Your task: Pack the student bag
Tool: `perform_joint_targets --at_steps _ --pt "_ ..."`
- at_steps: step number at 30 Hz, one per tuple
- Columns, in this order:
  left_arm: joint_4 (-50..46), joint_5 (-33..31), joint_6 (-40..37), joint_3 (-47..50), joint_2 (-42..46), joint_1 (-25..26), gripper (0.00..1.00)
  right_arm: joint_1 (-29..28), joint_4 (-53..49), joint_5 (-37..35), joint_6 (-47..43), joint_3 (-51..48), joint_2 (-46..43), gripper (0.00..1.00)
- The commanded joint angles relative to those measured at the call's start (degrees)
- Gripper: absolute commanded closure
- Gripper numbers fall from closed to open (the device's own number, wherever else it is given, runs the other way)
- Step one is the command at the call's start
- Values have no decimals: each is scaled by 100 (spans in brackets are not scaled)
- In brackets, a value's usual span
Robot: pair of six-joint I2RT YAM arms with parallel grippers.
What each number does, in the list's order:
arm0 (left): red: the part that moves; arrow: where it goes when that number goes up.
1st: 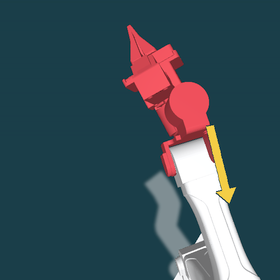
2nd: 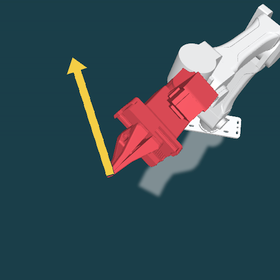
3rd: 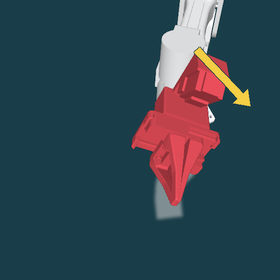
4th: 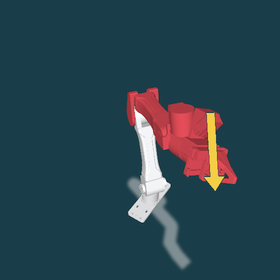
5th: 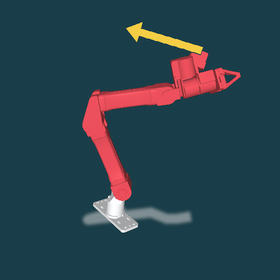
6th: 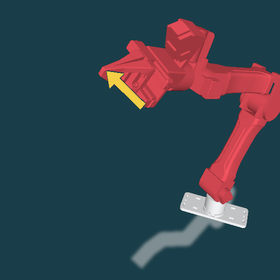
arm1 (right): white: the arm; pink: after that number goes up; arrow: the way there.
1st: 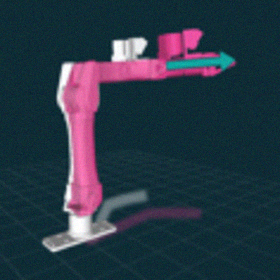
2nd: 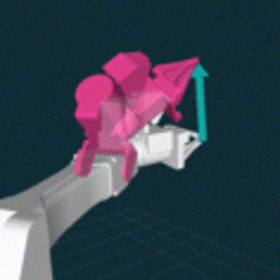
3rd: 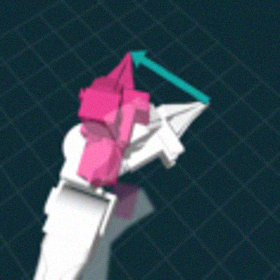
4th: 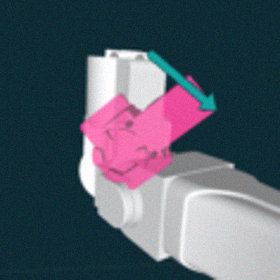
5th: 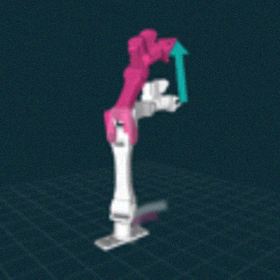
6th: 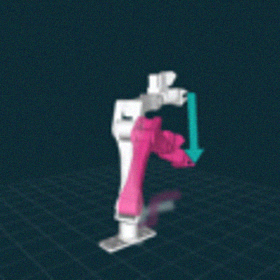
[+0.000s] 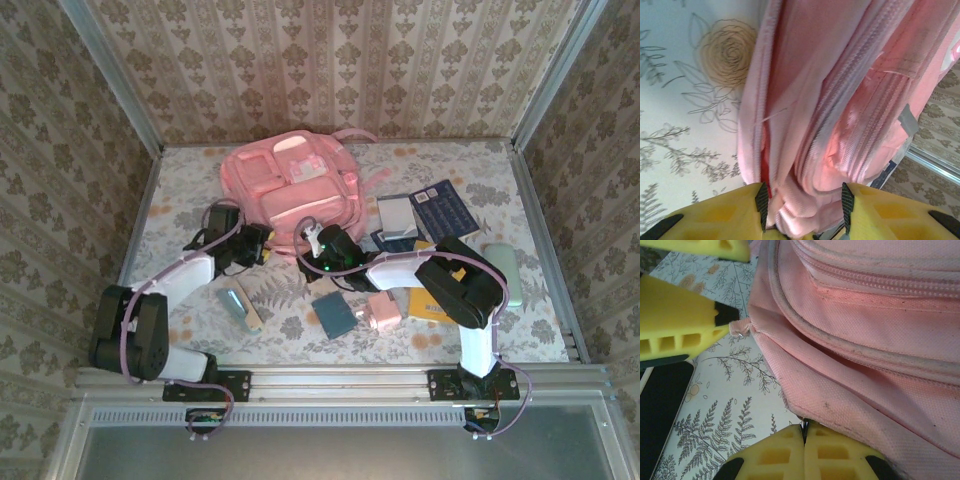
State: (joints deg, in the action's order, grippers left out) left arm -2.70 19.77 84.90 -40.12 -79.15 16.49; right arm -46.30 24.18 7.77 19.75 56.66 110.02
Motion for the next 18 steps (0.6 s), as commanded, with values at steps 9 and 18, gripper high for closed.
perform_joint_targets --at_steps 9,18 --pt "50 71 55 9 54 41 56 -105 86 14 110 105 85 100" --pt "108 64 96 0 -109 153 60 -115 -54 -12 67 140 24 100"
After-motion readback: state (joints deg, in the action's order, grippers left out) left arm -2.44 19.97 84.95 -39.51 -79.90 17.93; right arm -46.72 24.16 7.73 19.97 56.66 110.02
